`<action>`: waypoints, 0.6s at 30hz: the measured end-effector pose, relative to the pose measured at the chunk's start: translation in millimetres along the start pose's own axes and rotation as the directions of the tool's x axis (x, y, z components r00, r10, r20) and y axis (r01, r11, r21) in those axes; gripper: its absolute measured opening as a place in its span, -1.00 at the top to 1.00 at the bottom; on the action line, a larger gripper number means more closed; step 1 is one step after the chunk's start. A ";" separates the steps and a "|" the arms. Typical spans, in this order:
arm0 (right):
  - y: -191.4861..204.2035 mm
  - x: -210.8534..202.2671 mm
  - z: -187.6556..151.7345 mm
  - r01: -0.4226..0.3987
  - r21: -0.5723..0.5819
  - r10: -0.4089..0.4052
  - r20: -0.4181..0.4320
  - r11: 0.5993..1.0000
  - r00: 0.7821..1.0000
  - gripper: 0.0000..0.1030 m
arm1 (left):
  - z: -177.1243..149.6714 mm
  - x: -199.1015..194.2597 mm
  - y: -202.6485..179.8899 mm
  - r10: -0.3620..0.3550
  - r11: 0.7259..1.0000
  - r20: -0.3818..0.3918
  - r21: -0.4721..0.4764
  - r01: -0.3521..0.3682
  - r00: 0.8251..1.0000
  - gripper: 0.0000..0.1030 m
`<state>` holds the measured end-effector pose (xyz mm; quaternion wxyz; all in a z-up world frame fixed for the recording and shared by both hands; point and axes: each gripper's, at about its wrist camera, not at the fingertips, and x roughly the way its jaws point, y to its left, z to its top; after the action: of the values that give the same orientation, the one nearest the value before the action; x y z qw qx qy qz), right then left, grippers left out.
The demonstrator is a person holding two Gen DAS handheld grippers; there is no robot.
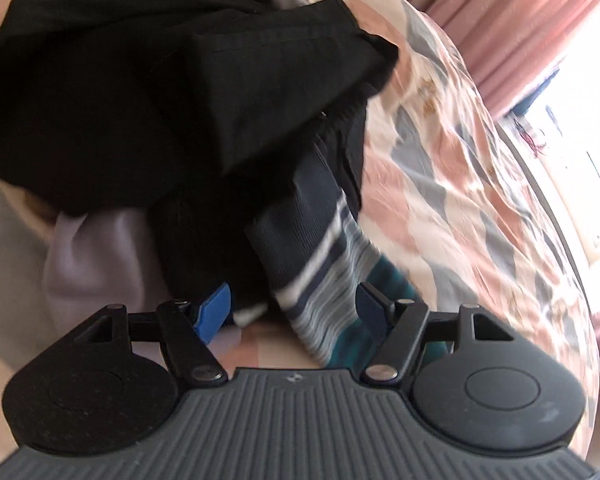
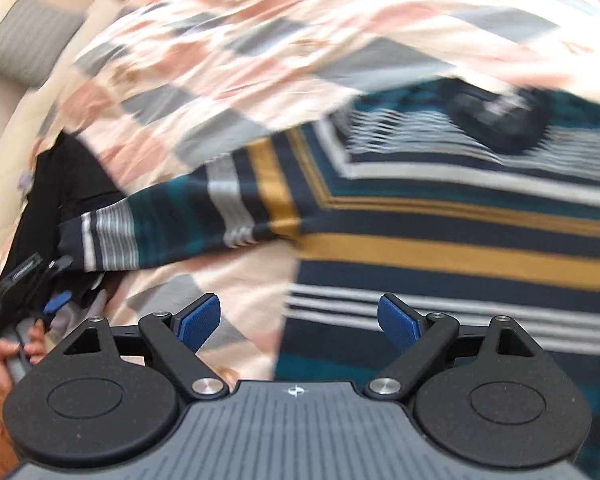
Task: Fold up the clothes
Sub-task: 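Move the left gripper to the sleeve cuff and grasp it, then fold the held sleeve across the sweater body with the left gripper and release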
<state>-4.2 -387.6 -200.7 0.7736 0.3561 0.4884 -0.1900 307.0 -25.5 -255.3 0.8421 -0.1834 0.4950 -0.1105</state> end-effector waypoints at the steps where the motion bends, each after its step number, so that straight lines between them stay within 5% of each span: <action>1: 6.0 5.4 3.4 -0.008 -0.018 0.008 -0.006 1.000 1.000 -0.71 | 4.5 7.4 -1.1 0.003 1.000 0.002 0.000 -0.003 1.000 -0.25; 4: 14.5 17.2 8.3 -0.025 -0.050 0.023 -0.034 0.998 0.999 -0.72 | 10.5 28.1 -4.0 0.020 1.000 0.008 -0.005 -0.020 1.000 -0.14; 6: 13.5 23.2 7.4 -0.024 -0.051 0.021 -0.064 0.998 0.998 -0.72 | 12.3 35.1 -6.5 0.022 1.000 0.003 -0.011 -0.022 1.000 0.25; 7: 10.3 25.4 6.2 -0.021 -0.046 0.017 -0.077 0.999 0.997 -0.72 | 12.4 36.4 -9.1 0.021 1.000 0.001 -0.010 -0.021 1.000 0.66; 8: 6.6 26.5 4.5 -0.016 -0.041 0.012 -0.087 0.999 0.996 -0.72 | 12.4 37.7 -11.8 0.019 1.000 -0.002 -0.009 -0.019 1.000 0.85; 11: -9.7 27.0 -0.9 -0.006 -0.011 0.005 -0.098 1.000 0.995 -0.71 | 4.5 22.7 -34.2 0.010 0.998 0.025 0.057 -0.011 1.000 0.97; 14: -33.1 22.4 -5.9 0.006 0.034 -0.003 -0.089 0.999 0.996 -0.70 | -16.7 -9.9 -75.0 -0.101 0.985 0.053 0.143 0.093 0.993 0.97; 16: -50.4 16.5 -7.8 0.015 0.069 -0.010 -0.074 0.997 0.997 -0.70 | -38.8 -30.3 -116.7 -0.201 0.951 0.029 0.247 0.188 0.979 0.97; 18: -72.5 8.4 -7.8 0.025 0.108 -0.020 -0.051 0.994 0.999 -0.68 | -70.5 -46.3 -166.8 -0.299 0.885 -0.028 0.365 0.288 0.954 0.97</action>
<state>-51.8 -430.2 -236.8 0.7386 0.3965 0.5004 -0.2162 222.1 -174.1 -180.0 0.8420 -0.0982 0.4199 -0.3240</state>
